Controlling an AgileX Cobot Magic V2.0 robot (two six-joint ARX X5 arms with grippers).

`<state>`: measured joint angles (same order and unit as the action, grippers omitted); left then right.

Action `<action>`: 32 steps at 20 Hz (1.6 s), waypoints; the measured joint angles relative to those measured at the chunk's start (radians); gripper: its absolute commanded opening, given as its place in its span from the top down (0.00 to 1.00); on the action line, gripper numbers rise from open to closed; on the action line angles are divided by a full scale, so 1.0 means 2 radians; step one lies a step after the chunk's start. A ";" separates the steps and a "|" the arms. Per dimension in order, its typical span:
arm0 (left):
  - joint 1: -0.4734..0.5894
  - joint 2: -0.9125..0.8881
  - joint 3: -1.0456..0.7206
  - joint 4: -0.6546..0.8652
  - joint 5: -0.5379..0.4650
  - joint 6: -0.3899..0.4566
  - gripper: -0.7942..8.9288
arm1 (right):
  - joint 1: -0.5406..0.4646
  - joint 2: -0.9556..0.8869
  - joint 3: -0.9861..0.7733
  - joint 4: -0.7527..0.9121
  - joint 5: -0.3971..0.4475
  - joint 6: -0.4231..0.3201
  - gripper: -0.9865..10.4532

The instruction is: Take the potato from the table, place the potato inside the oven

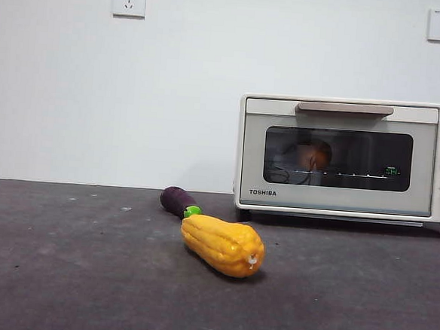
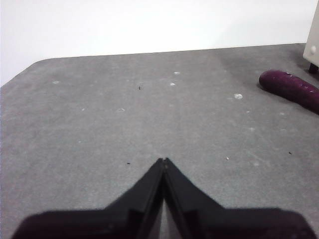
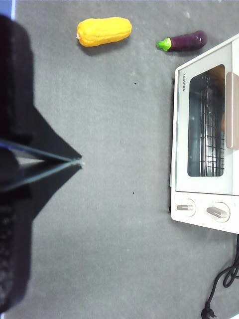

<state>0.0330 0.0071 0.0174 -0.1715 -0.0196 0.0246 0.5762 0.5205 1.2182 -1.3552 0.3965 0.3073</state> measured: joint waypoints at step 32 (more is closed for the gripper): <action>0.000 0.006 0.000 0.000 0.000 0.000 0.92 | -0.235 -0.143 -0.426 0.559 -0.197 -0.150 0.91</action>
<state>0.0330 0.0196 0.0174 -0.1715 -0.0193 0.0238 0.1059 0.2344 0.3668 -0.2379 0.0025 0.0078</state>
